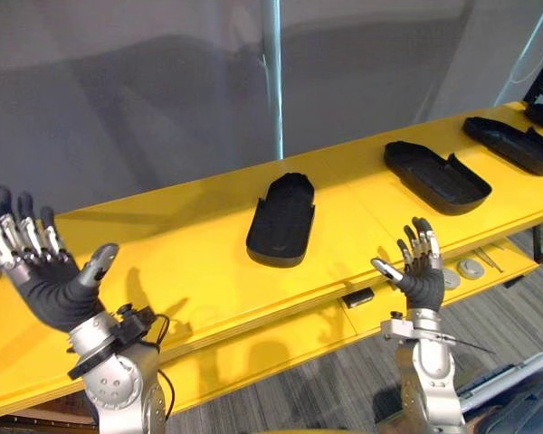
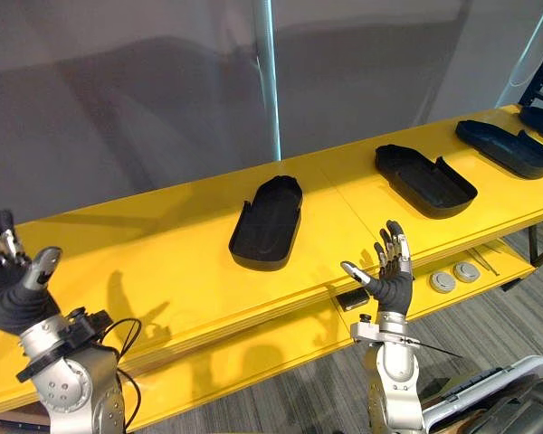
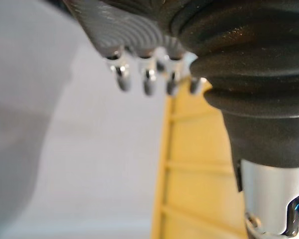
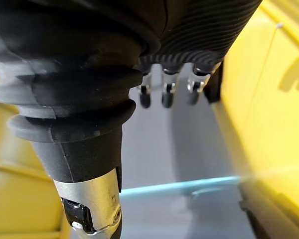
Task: Walk over and take plastic housings, then place them on the shelf
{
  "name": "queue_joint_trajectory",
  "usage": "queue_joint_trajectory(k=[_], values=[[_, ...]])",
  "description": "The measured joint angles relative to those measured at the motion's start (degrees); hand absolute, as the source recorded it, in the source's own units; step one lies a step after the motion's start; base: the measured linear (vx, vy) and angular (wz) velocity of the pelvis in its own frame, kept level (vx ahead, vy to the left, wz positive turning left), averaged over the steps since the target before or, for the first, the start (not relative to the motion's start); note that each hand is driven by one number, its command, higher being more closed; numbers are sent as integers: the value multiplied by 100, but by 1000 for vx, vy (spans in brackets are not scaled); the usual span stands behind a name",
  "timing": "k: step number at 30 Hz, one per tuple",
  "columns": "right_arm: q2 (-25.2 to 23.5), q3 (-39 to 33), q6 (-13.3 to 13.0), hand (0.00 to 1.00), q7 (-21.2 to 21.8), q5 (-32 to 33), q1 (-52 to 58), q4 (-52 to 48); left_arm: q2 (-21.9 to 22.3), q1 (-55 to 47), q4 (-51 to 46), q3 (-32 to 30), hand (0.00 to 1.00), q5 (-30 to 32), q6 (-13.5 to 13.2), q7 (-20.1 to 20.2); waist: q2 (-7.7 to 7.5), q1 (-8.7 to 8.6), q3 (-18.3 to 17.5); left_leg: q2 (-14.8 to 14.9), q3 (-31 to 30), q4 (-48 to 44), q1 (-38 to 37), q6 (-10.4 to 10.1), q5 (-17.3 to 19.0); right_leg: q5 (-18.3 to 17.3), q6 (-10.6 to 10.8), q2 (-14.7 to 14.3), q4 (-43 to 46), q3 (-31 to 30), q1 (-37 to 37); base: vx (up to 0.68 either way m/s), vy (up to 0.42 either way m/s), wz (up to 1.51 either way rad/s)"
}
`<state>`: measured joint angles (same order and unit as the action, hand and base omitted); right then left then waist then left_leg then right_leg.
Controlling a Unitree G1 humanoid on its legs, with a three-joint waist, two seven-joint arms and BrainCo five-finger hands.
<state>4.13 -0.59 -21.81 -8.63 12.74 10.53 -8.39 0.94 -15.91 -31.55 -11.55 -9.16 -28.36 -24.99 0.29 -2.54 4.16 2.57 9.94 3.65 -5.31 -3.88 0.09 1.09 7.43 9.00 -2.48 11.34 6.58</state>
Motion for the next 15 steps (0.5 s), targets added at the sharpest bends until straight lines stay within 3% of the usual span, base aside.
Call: queue_joint_trajectory(k=[3, 4, 10, 15], values=[[-61, -19, -97, 0, -148, -18, -4, 0, 13, -5, 0, -181, 0, -10, -147, 0, -60, 36, -4, -15, -66, 17, -7, 8, -5, -5, 0, 14, -4, 125, 58, -16, -5, 14], [-89, -36, -197, 0, -300, -17, -70, 9, 196, -3, 0, -379, 0, -5, -211, -90, -228, 166, 78, -18, -155, 87, -9, -4, -58, -46, -19, 12, -2, 253, 67, -8, -4, 8], [-101, -77, -197, 0, -249, 8, 2, 43, 196, 2, 0, -379, 0, 3, -209, -86, -263, 160, 160, -18, -160, 82, -72, -4, -61, -46, -20, 22, 21, 254, 120, 0, 0, 0], [-338, -548, -179, 0, 483, 920, 183, 41, 188, 32, 100, -457, 0, 87, -35, -214, -313, 155, 631, -101, -230, -132, 100, 58, -55, -141, 42, 194, 425, 262, -78, -53, 22, 4]])
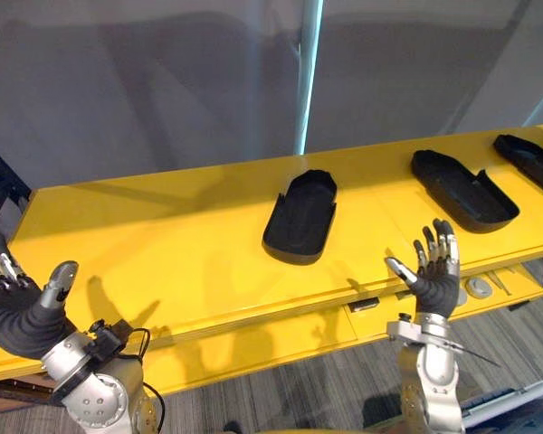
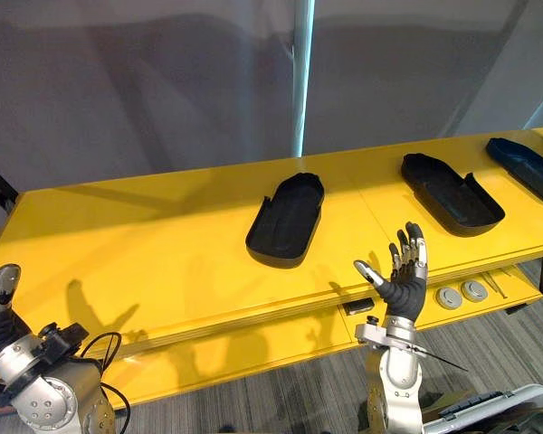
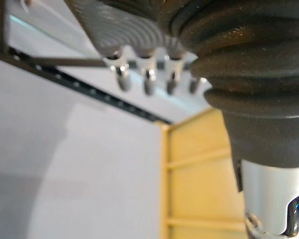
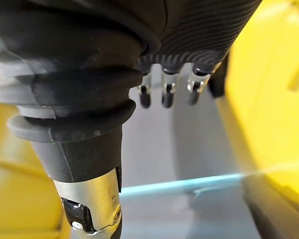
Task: Walk over and take plastic housings, then place them on the shelf
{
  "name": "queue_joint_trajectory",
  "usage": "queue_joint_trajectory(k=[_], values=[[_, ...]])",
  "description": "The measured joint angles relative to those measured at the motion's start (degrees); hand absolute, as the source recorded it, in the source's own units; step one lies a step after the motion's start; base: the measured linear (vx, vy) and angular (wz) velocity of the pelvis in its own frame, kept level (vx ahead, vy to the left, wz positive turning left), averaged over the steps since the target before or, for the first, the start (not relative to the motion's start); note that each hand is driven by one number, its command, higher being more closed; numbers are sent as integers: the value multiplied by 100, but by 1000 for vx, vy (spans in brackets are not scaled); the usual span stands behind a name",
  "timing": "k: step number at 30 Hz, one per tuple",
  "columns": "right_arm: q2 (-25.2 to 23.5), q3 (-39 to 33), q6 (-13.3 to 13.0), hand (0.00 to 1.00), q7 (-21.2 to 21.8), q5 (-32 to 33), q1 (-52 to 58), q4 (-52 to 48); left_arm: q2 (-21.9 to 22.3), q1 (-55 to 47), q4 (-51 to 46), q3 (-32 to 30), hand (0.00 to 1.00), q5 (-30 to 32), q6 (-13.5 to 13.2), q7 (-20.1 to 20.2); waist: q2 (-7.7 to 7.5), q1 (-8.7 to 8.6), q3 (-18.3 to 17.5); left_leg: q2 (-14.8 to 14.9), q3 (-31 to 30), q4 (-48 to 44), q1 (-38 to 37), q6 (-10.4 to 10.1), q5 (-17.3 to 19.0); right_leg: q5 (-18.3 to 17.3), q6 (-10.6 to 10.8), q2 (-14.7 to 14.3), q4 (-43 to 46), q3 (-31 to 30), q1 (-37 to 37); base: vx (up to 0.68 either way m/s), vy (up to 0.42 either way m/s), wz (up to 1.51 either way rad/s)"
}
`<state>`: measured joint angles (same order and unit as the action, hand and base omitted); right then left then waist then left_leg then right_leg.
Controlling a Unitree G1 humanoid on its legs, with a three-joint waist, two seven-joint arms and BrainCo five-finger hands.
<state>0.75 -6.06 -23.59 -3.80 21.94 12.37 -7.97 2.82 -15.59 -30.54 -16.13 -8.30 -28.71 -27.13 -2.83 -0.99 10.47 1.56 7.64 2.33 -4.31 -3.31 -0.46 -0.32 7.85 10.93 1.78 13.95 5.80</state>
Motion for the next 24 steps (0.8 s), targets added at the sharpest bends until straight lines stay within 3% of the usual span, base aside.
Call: queue_joint_trajectory(k=[5, 7, 8, 10, 11, 13, 15, 17, 19, 21, 23, 24], values=[[-26, -220, 42, 0, 800, 588, -138, 0, 0, -218, 229, -621, 0, 301, 726, -830, -19, 88, 181, -114, -162, -81, 81, 49, 69, -170, 18, 111, 195, 140, 20, -80, 38, 18], [61, -194, 42, 0, 939, 672, -572, 2, 2, -367, 433, -1177, 0, 678, 999, -1372, -32, 227, 172, -112, -277, -74, 220, 48, 27, -170, 21, 100, 137, 337, 23, -2, -3, 39], [121, -127, 40, 0, 933, 659, -730, 2, 0, -399, 547, -1351, 0, 830, 1021, -1537, -32, 262, 172, -111, -319, -71, 245, 46, 16, -166, 21, 91, 117, 369, 25, 25, -20, 36], [384, 156, 19, 0, 784, 573, -1341, 20, 1, -437, 1175, -2026, 0, 1172, 1011, -2484, -26, 433, 165, -105, -471, -4, 245, 10, -83, -123, 60, 88, 66, 567, 95, 88, -20, 39], [420, 247, 6, 0, 718, 491, -1468, 21, 0, -431, 1369, -2209, 0, 1187, 989, -2741, -28, 469, 164, -107, -531, 19, 243, 32, -113, -124, 59, 88, 53, 630, 139, 127, -20, 42], [443, 583, -20, 0, 468, 174, -1946, 33, 4, -445, 2239, -2853, 0, 1411, 901, -3678, -53, 696, 142, -111, -585, 17, 221, 28, -113, -126, 56, 78, -6, 697, 237, 109, -20, 24], [444, 812, -20, 0, 277, -70, -2299, 110, 6, -462, 2842, -3153, 0, 1561, 742, -4053, -70, 817, 124, -123, -682, 20, 208, 28, -113, -122, 53, 81, -8, 817, 306, 80, -10, 26], [424, 989, 25, 0, 237, -82, -2630, 291, -9, -487, 3542, -3272, 0, 1545, 535, -4024, -78, 893, 119, -127, -730, 30, 101, 29, -112, -110, 48, 90, 37, 836, 431, 58, 14, 25], [416, 1155, 171, 0, 292, -3, -2852, 314, -12, -526, 4196, -3261, 0, 1403, 476, -3727, -119, 982, 79, -124, -735, 19, 25, 38, -74, -109, 47, 95, 84, 841, 500, 17, 13, 5], [393, 1518, 545, 0, 503, 161, -3139, 387, -22, -570, 5082, -3212, 0, 696, 500, -2630, -196, 982, 2, -124, -733, 6, 33, 34, -35, -109, 47, 97, 92, 840, 499, -10, 5, -2], [371, 1782, 864, 0, 506, 225, -3243, 511, -51, -569, 5674, -3046, 0, 323, 572, -1896, -192, 982, 4, -123, -732, 10, 35, 20, 13, -110, 46, 98, 95, 833, 509, -61, 2, -7], [311, 1949, 1048, 0, 443, 361, -3317, 731, -50, -560, 6033, -2913, 0, -36, 674, -1254, -214, 988, -10, -123, -741, 10, 36, 51, 45, -110, 46, 98, 105, 832, 519, -98, 3, -3]])
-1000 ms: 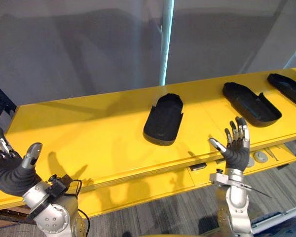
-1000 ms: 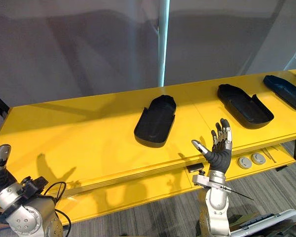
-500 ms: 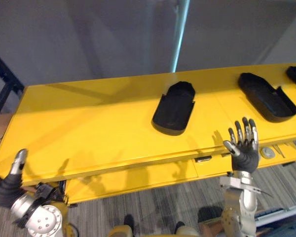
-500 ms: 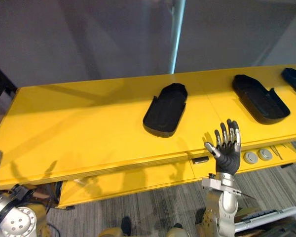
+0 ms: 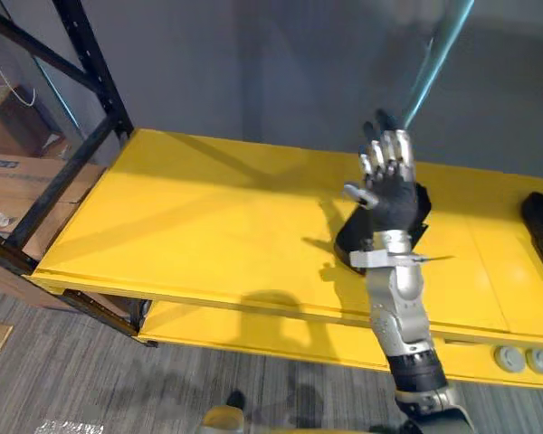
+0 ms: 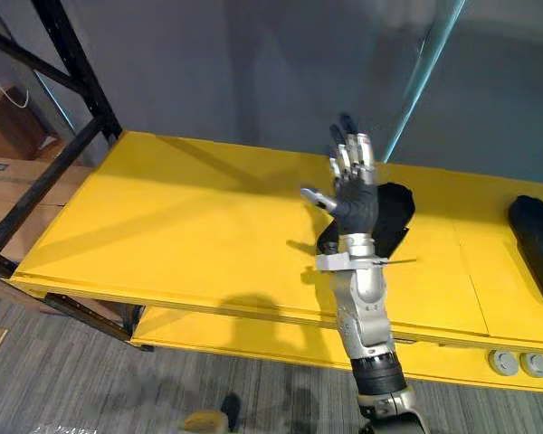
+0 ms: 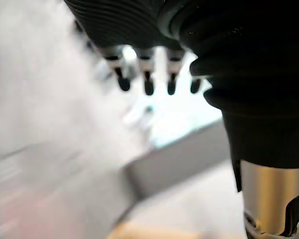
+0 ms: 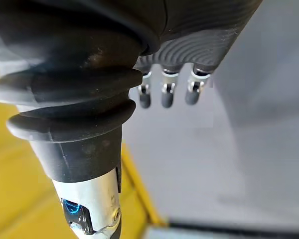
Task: Walk over and take plastic housings, then place them on the shelf
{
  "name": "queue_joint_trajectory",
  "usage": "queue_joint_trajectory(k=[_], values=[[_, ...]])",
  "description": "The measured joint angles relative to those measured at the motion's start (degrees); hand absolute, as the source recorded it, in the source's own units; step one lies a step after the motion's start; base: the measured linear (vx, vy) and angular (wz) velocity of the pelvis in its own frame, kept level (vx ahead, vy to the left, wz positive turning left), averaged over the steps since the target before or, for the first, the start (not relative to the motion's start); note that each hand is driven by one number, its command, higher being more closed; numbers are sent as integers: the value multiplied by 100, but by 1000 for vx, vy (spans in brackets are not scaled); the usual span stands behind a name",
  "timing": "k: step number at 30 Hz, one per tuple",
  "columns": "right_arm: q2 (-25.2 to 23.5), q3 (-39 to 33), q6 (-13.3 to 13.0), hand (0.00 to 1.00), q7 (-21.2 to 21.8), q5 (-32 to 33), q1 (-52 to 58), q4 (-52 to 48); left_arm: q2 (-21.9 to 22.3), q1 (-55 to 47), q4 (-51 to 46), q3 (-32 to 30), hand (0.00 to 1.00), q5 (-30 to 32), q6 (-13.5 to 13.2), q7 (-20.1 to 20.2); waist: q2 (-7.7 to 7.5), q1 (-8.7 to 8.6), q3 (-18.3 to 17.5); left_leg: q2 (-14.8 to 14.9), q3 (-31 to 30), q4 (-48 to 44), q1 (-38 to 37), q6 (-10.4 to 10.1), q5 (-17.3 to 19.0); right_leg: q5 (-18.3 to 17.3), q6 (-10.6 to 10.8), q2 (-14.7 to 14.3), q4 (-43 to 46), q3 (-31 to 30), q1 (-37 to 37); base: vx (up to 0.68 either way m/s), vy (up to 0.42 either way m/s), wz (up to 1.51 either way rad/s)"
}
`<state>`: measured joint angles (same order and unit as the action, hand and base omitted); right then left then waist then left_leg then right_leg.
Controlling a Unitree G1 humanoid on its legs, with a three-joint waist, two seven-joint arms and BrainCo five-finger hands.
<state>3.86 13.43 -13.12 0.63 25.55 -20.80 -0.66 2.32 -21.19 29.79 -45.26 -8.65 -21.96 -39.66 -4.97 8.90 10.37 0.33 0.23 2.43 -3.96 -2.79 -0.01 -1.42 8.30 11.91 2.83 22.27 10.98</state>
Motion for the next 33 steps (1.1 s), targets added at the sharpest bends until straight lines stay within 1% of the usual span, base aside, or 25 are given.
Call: queue_joint_trajectory(k=[1, 2, 3, 4, 5, 6, 7, 8, 9, 10, 11, 12, 13, 14, 16, 17, 19, 20, 22, 23, 25, 29, 30, 31, 33], values=[[-113, 111, 163, 0, -87, 93, -74, 300, 4, 9, 315, 184, 0, -213, 125, 609, 6, 4, 4, 7, -19, -50, 27, 5, 13, -21, -27, 0, 44, 0, -19, -74, 4, 4], [-175, 143, 233, 0, -134, 92, -112, 453, 6, 21, 447, 291, 0, -285, 204, 929, 14, 3, 9, 8, -41, -141, 109, 11, 42, -53, -74, 7, 115, 1, -71, -109, 15, 16], [-262, 195, 299, 0, -238, 95, -203, 723, 33, 94, 616, 572, 0, -396, 347, 1479, 86, 2, 69, 14, -117, -536, 394, 13, 173, -136, -187, 23, 326, 4, -236, -127, 34, 25], [-339, 253, 331, 0, -329, 88, -347, 895, 72, 225, 702, 919, 0, -569, 466, 1970, 225, 5, 259, 37, -138, -1068, 727, 9, 353, -266, -254, 47, 623, -1, -436, -184, 53, 20], [-353, 286, 349, 0, -361, 67, -447, 935, 81, 297, 714, 1087, 0, -692, 545, 2238, 302, 9, 414, 48, -136, -1340, 854, -1, 441, -365, -240, 69, 804, -12, -531, -185, 49, 2], [-391, 363, 354, 0, -418, 46, -702, 964, 79, 474, 724, 1419, 0, -784, 637, 2675, 472, 8, 822, 51, -131, -1809, 1109, -13, 565, -599, -154, 126, 1146, -52, -698, -310, 39, -10], [-436, 363, 360, 0, -463, -86, -927, 965, 73, 704, 726, 1763, 0, -869, 727, 3021, 647, -27, 1182, 105, -140, -2099, 1312, -28, 621, -691, -176, 149, 1471, -95, -944, -308, 23, -12], [-447, 362, 371, 0, -478, -168, -1014, 966, 63, 820, 726, 1934, 0, -903, 752, 3170, 724, -27, 1334, 116, -130, -2170, 1419, -28, 620, -738, -197, 164, 1611, -155, -1109, -382, 7, -8], [-448, 434, 447, 0, -488, -233, -1130, 969, 37, 1011, 733, 2275, 0, -951, 761, 3425, 833, -41, 1528, 125, -119, -2240, 1663, -22, 576, -792, -186, 196, 1842, -207, -1428, -268, -17, -1], [-449, 494, 505, 0, -537, -367, -1149, 1006, -76, 1115, 739, 2735, 0, -1014, 760, 3590, 866, -59, 1590, 132, -117, -2218, 1889, -29, 490, -809, -201, 208, 1954, -226, -1716, -215, -27, 4], [-454, 528, 523, 0, -571, -431, -1151, 1029, -153, 1161, 753, 2990, 0, -1068, 760, 3648, 870, -63, 1623, 148, -112, -2190, 1950, -49, 449, -810, -201, 200, 1962, -225, -1789, -122, -30, 7], [-471, 578, 529, 0, -689, -595, -1156, 1051, -257, 1264, 811, 3422, 0, -1114, 757, 3759, 865, -50, 1656, 177, -97, -2146, 2043, -62, 389, -804, -204, 182, 1974, -227, -1915, -58, -22, 3], [-488, 585, 529, 0, -751, -661, -1159, 1052, -290, 1323, 865, 3615, 0, -1124, 754, 3776, 862, -40, 1658, 183, -91, -2110, 2085, -75, 341, -796, -210, 180, 1976, -228, -1968, -43, -29, -1], [-621, 585, 486, 0, -934, -847, -1282, 1142, -361, 1456, 984, 4089, 0, -1246, 743, 3810, 864, -31, 1659, 194, -53, -2052, 2155, -65, 282, -770, -250, 179, 1988, -260, -2097, -6, -18, -6], [-721, 586, 453, 0, -1018, -876, -1430, 1261, -400, 1489, 988, 4280, 0, -1361, 738, 3805, 870, -27, 1662, 209, 1, -2042, 2168, -60, 277, -750, -235, 178, 1994, -300, -2149, 26, -11, -12], [-786, 582, 441, 0, -1147, -1032, -1547, 1314, -421, 1509, 998, 4382, 0, -1410, 738, 3799, 878, -28, 1666, 207, 40, -2037, 2175, -58, 276, -742, -222, 192, 2033, -340, -2204, 62, -11, -8], [-793, 576, 365, 0, -1344, -1196, -1647, 1315, -421, 1599, 1144, 4463, 0, -1545, 740, 3797, 944, -28, 1699, 201, 40, -2050, 2185, -57, 275, -743, -224, 197, 2070, -343, -2211, 72, -12, 1], [-801, 580, 276, 0, -1503, -1313, -1697, 1328, -431, 1672, 1224, 4523, 0, -1634, 750, 3765, 988, -20, 1721, 199, 43, -2041, 2204, -58, 275, -755, -241, 200, 2085, -343, -2241, 54, -9, 2], [-814, 581, 194, 0, -1754, -1441, -1757, 1406, -432, 1679, 1284, 4561, 0, -1731, 748, 3760, 1042, -12, 1748, 199, 68, -2031, 2208, -60, 276, -787, -287, 213, 2148, -367, -2290, 27, -6, 0], [-819, 583, 173, 0, -1815, -1492, -1783, 1430, -431, 1686, 1317, 4566, 0, -1774, 745, 3762, 1052, -18, 1753, 200, 74, -2031, 2203, -61, 277, -797, -290, 217, 2161, -369, -2293, 26, -14, -5], [-845, 578, 77, 0, -2178, -1761, -1813, 1545, -446, 1711, 1431, 4595, 0, -1851, 708, 3789, 1070, -24, 1758, 218, 100, -2025, 2167, -72, 284, -863, -291, 223, 2235, -380, -2299, 8, -21, -4], [-852, 573, -106, 0, -2653, -2194, -1814, 1690, -463, 1743, 1547, 4599, 0, -1852, 681, 3938, 1134, -26, 1784, 252, 194, -1950, 2072, -78, 282, -885, -311, 207, 2274, -478, -2309, -18, -12, -13], [-852, 565, -201, 0, -2823, -2251, -1814, 1721, -485, 1787, 1676, 4604, 0, -1853, 628, 4010, 1156, -39, 1774, 251, 225, -1912, 2058, -82, 278, -885, -311, 212, 2259, -510, -2339, -32, 11, -12], [-852, 531, -236, 0, -2981, -2370, -1813, 1743, -531, 1791, 1739, 4625, 0, -1858, 572, 4048, 1157, -53, 1774, 256, 241, -1871, 2033, -92, 269, -884, -311, 210, 2245, -517, -2345, -18, 7, -9], [-853, 411, -287, 0, -3151, -2451, -1814, 1755, -612, 1812, 1854, 4663, 0, -1863, 540, 4089, 1157, -54, 1774, 269, 257, -1854, 2007, -98, 264, -886, -313, 202, 2242, -524, -2339, 6, -4, -5]])
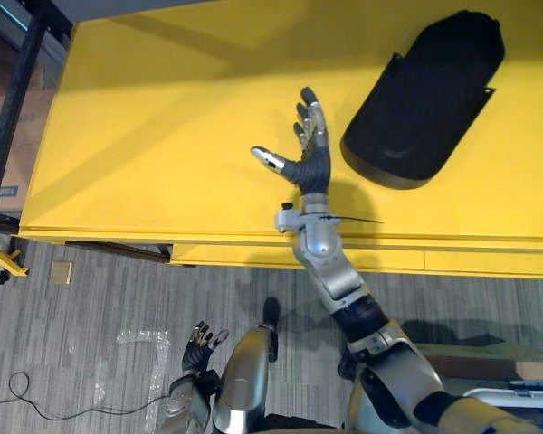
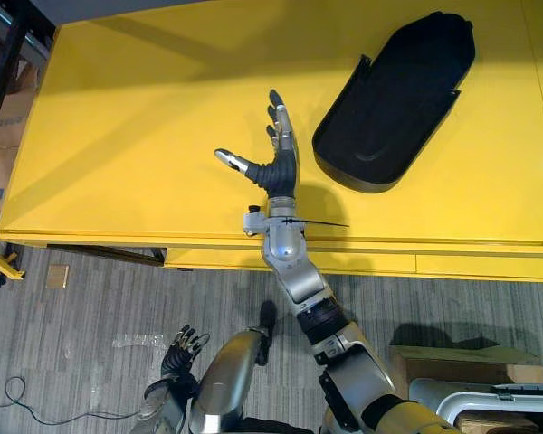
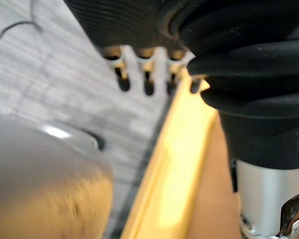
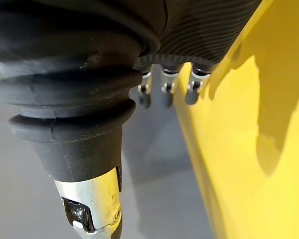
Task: Walk over and take plastic housings, then place them on the shelf
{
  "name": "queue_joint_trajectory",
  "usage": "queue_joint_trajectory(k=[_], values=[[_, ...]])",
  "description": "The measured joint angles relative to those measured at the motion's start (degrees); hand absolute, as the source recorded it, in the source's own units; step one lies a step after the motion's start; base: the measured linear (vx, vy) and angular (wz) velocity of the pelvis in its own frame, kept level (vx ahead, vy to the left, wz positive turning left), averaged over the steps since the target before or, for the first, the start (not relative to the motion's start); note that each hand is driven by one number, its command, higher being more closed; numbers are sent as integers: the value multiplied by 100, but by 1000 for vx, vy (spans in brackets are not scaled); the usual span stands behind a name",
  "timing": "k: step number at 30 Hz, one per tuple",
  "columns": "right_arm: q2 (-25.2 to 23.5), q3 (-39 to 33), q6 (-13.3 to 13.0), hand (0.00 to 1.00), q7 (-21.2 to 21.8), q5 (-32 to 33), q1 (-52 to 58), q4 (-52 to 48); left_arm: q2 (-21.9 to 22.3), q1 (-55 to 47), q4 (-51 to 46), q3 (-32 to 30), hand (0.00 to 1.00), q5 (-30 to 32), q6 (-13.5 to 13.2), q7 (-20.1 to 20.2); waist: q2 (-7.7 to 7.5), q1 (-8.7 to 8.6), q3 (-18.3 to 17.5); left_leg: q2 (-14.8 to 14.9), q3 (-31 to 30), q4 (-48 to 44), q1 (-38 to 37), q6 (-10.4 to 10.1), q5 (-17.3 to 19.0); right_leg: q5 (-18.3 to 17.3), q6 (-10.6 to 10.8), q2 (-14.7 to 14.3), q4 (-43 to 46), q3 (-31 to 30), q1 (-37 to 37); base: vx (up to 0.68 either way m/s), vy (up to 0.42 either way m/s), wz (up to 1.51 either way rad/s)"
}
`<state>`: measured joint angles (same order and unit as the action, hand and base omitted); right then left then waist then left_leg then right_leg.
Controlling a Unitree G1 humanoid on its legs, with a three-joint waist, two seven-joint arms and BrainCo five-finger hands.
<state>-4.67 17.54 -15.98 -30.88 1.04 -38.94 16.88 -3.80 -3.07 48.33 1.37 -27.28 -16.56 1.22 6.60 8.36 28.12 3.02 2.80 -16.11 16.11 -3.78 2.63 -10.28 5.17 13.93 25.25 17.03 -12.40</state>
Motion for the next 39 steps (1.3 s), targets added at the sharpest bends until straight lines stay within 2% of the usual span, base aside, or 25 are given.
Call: queue_joint_trajectory(k=[4, 15, 16, 25, 30, 34, 39], values=[[9, -355, -182, 0, -177, -180, -37, 21, -105, 8, 250, 57, 0, -107, -13, 19, 1, -53, -1, -3, 37, 114, -40, -8, -44, 20, 24, 0, -74, -8, 5, 8, 2, 0], [69, -434, -182, 0, -171, -188, 124, 16, -263, -83, 442, 376, 0, -159, -6, 10, 0, -220, -3, 33, 280, 629, -577, -50, -161, 209, 64, -114, -557, -138, 382, 58, 1, -10], [68, -430, -171, 0, -176, -198, 176, 5, -265, -116, 432, 376, 0, -158, -6, 9, 0, -282, -3, 29, 298, 666, -636, -50, -161, 250, 85, -119, -654, -140, 458, 29, 26, -12], [202, -264, -150, 0, -164, -384, 520, -392, -270, -178, 406, 389, 0, -158, -11, 8, -3, -357, -4, 26, 453, 1061, -857, -25, -290, 569, 137, -208, -1248, -205, 681, 8, 11, -7], [294, -143, -92, 0, -157, -384, 734, -584, -271, -336, 262, 391, 0, -158, -17, 7, -22, -438, -12, 16, 570, 1208, -1027, -36, -325, 589, 158, -209, -1314, -287, 761, 20, 3, -8], [358, -103, 70, 0, -160, -400, 883, -783, -286, -371, 239, 404, 0, -156, -7, 8, -23, -522, -13, 16, 586, 1220, -1048, -36, -325, 598, 163, -209, -1323, -302, 766, 3, 3, -2], [442, -65, 89, 0, -163, -407, 1026, -920, -319, -385, 239, 444, 0, -156, -4, 6, -52, -570, -27, 16, 646, 1252, -1109, -38, -327, 607, 170, -210, -1322, -359, 774, -7, 6, -6]])
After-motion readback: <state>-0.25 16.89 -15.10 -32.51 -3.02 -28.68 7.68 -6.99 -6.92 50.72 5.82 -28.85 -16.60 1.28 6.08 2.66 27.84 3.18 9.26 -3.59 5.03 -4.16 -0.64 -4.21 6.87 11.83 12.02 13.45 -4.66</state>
